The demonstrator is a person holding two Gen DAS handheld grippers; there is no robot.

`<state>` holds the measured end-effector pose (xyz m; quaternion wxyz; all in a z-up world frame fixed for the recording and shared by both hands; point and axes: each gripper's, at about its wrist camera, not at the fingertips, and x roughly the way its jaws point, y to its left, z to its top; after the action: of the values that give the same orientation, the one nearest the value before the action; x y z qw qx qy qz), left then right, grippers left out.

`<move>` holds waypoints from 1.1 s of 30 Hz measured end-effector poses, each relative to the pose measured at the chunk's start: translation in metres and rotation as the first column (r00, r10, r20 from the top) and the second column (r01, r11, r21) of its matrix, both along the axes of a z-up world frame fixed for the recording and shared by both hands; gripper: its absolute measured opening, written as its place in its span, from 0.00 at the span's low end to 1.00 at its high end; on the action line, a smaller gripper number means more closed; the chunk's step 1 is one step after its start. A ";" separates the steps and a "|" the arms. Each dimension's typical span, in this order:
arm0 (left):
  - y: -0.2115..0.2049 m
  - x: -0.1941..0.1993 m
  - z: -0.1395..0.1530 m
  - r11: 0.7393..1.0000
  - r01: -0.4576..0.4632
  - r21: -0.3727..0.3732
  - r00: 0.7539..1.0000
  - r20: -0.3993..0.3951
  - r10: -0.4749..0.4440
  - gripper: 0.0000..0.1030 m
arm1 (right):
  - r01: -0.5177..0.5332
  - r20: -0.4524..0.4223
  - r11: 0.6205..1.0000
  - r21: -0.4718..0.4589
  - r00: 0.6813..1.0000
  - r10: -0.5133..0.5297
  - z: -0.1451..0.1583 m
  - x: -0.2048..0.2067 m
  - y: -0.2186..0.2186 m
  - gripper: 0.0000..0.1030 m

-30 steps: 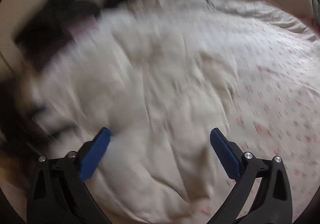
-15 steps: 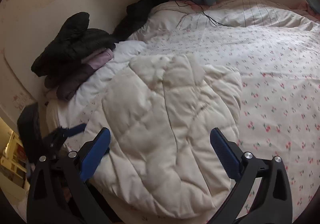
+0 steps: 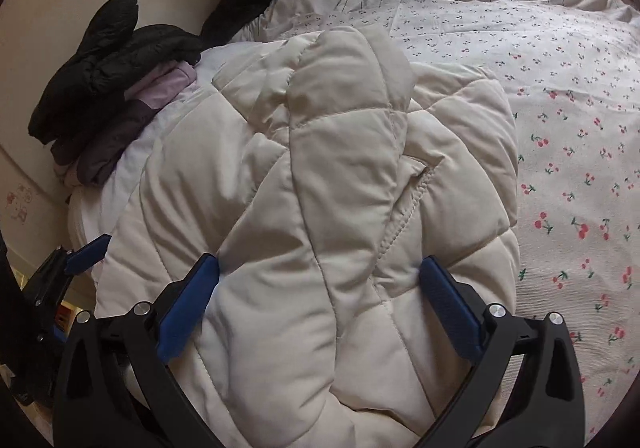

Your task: Fold large clothes

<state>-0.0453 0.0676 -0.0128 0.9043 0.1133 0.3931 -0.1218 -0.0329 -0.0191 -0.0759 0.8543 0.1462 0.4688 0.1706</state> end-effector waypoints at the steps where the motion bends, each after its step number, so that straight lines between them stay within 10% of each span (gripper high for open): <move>1: 0.000 0.000 0.001 1.000 -0.003 -0.001 1.000 0.003 0.003 0.95 | 0.006 0.008 1.000 -0.001 1.000 -0.006 0.005 -0.007 0.000 0.93; 25: -0.008 0.001 -0.012 0.999 -0.036 0.001 0.999 0.027 0.036 0.95 | 0.089 0.080 0.993 -0.082 0.993 -0.083 -0.031 -0.070 0.003 0.94; 33: 0.016 -0.007 0.013 0.995 -0.040 -0.091 0.999 -0.012 0.039 0.95 | 0.108 0.026 0.986 -0.129 0.994 -0.105 0.002 -0.096 -0.005 0.94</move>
<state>-0.0525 0.0831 0.0004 0.9087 0.0635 0.3939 -0.1224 -0.1291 -0.0244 -0.0736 0.8742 0.1133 0.4624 0.0951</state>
